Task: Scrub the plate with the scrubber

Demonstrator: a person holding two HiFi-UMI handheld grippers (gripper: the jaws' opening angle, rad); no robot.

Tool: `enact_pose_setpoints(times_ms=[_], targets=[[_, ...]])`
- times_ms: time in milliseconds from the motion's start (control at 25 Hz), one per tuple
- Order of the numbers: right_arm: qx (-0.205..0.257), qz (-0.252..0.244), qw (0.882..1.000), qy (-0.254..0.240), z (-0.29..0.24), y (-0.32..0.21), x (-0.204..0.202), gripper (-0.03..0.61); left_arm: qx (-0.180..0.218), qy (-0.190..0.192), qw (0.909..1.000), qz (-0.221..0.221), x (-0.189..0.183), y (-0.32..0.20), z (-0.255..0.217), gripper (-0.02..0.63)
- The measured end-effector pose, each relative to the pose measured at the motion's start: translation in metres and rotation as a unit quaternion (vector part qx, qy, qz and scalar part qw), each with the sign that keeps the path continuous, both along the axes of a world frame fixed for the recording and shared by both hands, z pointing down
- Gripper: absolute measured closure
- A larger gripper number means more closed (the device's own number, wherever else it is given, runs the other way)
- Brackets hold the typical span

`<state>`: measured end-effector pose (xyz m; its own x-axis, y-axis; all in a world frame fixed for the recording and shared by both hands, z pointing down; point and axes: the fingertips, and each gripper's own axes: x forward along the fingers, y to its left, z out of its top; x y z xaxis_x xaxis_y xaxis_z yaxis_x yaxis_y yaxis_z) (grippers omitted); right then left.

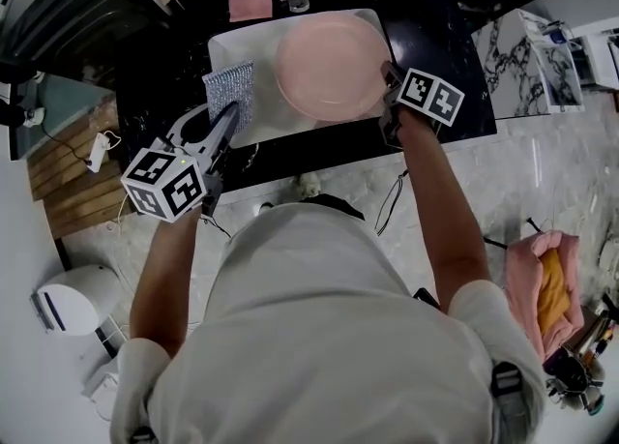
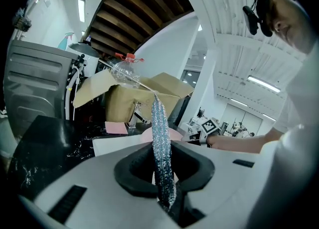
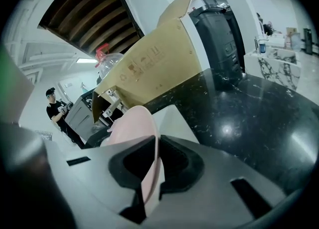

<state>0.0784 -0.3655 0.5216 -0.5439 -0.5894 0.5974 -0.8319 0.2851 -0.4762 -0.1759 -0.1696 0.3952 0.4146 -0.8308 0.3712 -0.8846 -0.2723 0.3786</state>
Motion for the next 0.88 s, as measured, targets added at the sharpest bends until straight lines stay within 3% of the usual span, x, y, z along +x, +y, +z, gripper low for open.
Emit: enact_pose_setpoints(times_ms=[880], targets=[[-0.069, -0.071, 0.991, 0.087, 0.098, -0.043, -0.039, 0.546, -0.025, -0.007, 0.9991, -0.033, 0.001, -0.004, 0.017, 0.551]])
